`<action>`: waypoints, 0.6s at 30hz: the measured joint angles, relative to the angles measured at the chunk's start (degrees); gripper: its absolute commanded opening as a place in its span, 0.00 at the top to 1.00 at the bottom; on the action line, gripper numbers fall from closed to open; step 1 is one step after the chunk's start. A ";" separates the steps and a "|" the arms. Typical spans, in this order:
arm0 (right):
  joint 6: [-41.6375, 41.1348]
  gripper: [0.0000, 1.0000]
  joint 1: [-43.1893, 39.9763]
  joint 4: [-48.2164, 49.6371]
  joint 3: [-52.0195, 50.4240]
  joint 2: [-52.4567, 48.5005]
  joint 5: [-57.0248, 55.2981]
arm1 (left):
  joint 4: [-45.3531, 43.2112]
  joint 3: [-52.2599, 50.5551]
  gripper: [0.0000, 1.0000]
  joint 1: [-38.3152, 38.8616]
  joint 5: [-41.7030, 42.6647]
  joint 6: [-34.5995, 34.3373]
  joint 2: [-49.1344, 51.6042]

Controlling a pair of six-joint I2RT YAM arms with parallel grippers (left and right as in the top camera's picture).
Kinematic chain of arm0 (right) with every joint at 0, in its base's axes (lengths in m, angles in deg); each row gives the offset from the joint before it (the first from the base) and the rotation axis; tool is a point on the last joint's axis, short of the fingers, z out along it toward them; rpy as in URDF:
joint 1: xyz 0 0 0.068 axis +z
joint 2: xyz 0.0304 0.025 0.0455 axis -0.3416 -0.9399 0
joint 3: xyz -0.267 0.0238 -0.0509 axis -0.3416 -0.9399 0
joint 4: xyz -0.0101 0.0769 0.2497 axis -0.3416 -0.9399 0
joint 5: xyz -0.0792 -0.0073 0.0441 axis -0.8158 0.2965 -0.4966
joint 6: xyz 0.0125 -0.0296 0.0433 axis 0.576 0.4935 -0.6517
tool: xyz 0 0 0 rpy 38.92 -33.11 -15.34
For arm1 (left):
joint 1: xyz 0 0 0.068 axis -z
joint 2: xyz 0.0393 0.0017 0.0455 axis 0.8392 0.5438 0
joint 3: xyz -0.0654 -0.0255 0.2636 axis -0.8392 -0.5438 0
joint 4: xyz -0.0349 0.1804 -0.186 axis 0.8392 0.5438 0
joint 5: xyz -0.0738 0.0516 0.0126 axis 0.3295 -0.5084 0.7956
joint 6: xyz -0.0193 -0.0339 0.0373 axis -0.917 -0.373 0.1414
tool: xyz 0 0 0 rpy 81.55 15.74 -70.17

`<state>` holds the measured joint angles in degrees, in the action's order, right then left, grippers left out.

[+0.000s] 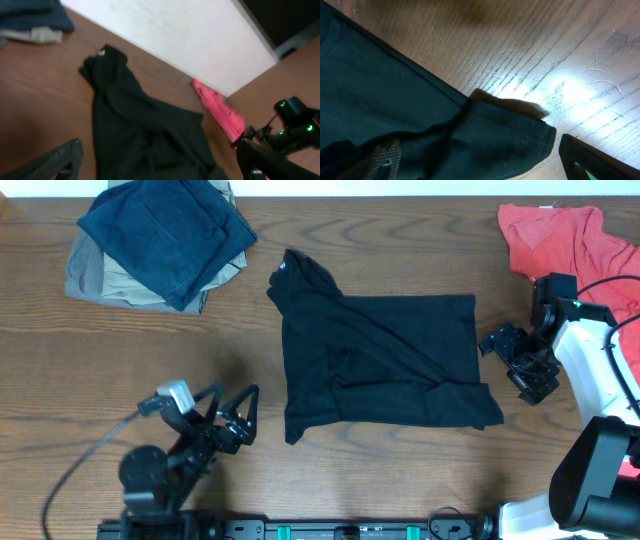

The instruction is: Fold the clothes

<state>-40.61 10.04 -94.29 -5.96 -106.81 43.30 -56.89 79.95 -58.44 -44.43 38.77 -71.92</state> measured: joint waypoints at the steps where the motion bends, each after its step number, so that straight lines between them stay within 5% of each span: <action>1: 0.00 0.01 0.00 0.00 -0.02 0.00 0.02 | 3.85 4.09 0.02 0.00 0.26 1.86 3.15; 9: 0.00 0.01 0.00 0.00 -0.20 0.00 0.07 | 36.72 32.70 0.02 0.02 -1.40 12.96 28.68; 18: 0.00 0.01 0.00 0.00 -0.20 0.00 0.07 | 42.05 36.63 0.02 0.02 -2.69 12.26 43.06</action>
<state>-40.61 10.04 -94.29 -6.16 -106.81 43.36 -14.84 116.58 -58.42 -47.11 51.03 -28.86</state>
